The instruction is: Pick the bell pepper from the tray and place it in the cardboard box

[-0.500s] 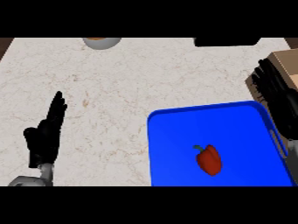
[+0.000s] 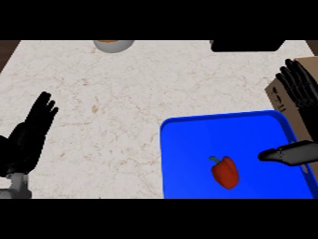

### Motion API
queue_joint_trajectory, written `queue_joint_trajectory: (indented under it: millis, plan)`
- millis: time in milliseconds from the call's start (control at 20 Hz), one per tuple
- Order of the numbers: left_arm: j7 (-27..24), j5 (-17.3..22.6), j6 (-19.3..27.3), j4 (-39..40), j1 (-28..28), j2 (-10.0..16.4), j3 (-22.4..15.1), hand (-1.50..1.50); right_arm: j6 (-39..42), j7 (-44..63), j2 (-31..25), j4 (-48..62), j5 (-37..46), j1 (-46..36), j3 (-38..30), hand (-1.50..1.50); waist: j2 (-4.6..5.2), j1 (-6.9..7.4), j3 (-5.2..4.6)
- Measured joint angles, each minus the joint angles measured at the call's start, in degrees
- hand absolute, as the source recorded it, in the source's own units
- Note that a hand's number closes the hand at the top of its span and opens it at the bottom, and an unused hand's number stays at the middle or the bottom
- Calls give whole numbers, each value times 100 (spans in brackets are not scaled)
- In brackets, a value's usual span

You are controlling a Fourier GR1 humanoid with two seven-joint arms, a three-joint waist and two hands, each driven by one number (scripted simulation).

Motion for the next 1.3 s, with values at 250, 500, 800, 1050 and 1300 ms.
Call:
queue_joint_trajectory:
  millis: [250, 500, 800, 1050, 1300]
  plan:
    - [149, 375, -327, -123, 111, 182, 279, 0, 409, -1689, 28, -407, 404, 738, -73, -150, 5, -20, 4]
    - [261, 555, -484, -148, 97, 256, 427, 0, 750, -1853, -721, -1059, 1213, 1181, -12, -150, -1, -48, -9]
    - [344, 607, -552, -293, 175, 316, 477, 0, 927, -841, -1841, -1710, 2575, 1215, 148, -150, -9, -3, -23]
    - [296, 633, -678, -165, 129, 320, 513, 0, 1325, 620, -2227, -2478, 3347, 1044, 705, -150, 14, 47, -27]
    - [306, 607, -726, -99, 14, 279, 539, 0, 1909, 2083, -2007, -2842, 3710, 656, 1433, -150, 33, 102, -20]
